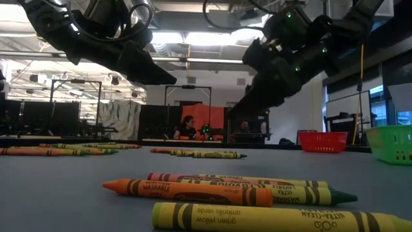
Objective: Sort crayons
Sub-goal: Put the green crayon into the red bin
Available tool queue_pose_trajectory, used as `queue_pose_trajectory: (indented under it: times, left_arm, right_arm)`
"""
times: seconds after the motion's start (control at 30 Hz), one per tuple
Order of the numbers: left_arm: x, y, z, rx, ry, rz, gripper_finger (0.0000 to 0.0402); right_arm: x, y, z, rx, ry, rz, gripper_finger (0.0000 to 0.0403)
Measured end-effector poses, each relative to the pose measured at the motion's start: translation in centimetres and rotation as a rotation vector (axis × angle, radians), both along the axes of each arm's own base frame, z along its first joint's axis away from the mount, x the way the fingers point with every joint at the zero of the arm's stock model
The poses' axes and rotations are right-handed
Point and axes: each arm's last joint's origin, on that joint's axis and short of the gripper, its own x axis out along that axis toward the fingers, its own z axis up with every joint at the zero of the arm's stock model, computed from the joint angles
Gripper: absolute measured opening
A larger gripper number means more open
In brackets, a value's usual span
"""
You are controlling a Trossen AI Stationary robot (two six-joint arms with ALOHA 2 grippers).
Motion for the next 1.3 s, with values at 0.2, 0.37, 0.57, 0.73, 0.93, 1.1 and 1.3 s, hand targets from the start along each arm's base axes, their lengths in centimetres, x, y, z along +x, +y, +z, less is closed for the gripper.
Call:
queue_pose_trajectory:
  times: [0.2,0.37,0.57,0.73,0.93,1.1,1.3]
  left_arm:
    - [0.0,0.0,0.0,0.0,0.0,0.0,0.0127]
    - [0.0,0.0,0.0,0.0,0.0,0.0,0.0127]
    - [0.0,0.0,0.0,0.0,0.0,0.0,0.0127]
    - [0.0,0.0,0.0,0.0,0.0,0.0,0.0127]
    - [0.0,0.0,0.0,0.0,0.0,0.0,0.0127]
    - [0.0,0.0,0.0,0.0,0.0,0.0,0.0127]
    - [0.0,0.0,0.0,0.0,0.0,0.0,0.0127]
  right_arm:
    - [0.4,0.6,-1.3,0.0,0.015,0.019,0.016]
    - [0.6,0.6,-2.3,0.002,0.043,0.017,0.016]
    - [0.7,0.6,-2.8,0.003,0.046,0.016,0.016]
    - [0.8,0.6,-3.4,0.008,0.063,0.024,0.016]
    - [0.9,0.6,-5.1,0.013,0.104,0.029,0.016]
    - [1.1,0.5,-5.7,0.011,0.097,0.03,0.0141]
    - [1.2,0.5,-5.8,-0.016,0.096,0.032,0.0061]
